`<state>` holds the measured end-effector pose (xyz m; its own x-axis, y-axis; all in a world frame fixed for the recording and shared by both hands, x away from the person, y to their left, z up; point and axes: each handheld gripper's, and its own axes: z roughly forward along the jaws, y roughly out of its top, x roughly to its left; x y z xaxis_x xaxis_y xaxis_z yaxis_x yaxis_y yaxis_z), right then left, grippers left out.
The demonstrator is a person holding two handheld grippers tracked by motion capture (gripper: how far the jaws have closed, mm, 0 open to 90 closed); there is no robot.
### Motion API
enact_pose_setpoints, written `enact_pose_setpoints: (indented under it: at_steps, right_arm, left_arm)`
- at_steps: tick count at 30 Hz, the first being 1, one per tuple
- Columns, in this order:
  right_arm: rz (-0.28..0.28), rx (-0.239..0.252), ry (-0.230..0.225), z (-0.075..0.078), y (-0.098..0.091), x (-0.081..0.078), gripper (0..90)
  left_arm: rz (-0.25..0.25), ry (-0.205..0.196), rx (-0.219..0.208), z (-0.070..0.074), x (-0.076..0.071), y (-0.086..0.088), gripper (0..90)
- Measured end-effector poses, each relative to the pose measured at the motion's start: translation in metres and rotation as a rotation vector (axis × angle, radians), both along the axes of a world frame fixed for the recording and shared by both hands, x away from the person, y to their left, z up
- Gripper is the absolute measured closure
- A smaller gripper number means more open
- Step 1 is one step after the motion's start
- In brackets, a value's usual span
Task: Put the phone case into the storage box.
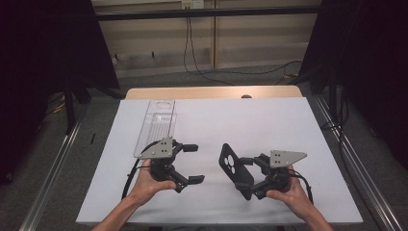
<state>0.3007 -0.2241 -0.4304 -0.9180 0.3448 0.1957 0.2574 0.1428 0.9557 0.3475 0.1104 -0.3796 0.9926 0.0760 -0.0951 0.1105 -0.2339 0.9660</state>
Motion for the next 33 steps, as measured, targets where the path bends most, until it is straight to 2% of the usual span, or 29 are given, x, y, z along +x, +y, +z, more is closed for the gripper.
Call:
enact_pose_setpoints:
  at_steps: [5,10,13,25,33]
  right_arm:
    - [0.008,0.004,0.005,0.0,0.0,0.0,13.7]
    - [0.022,-0.003,0.005,0.0,0.001,-0.001,13.7]
    - [0.025,-0.007,0.003,0.0,0.001,-0.001,13.6]
    - [0.045,-0.036,-0.016,-0.001,0.004,-0.002,13.6]
    - [0.054,-0.043,-0.022,-0.001,0.004,-0.003,13.6]
  left_arm:
    - [-0.037,-0.017,0.003,0.004,0.005,-0.013,1.9]
    - [-0.065,-0.006,-0.008,0.003,0.012,-0.021,1.8]
    - [-0.077,-0.014,0.005,0.003,0.014,-0.025,1.8]
    - [-0.127,0.028,-0.009,0.0,0.018,-0.04,1.4]
    - [-0.139,0.027,0.0,-0.002,0.02,-0.048,1.3]
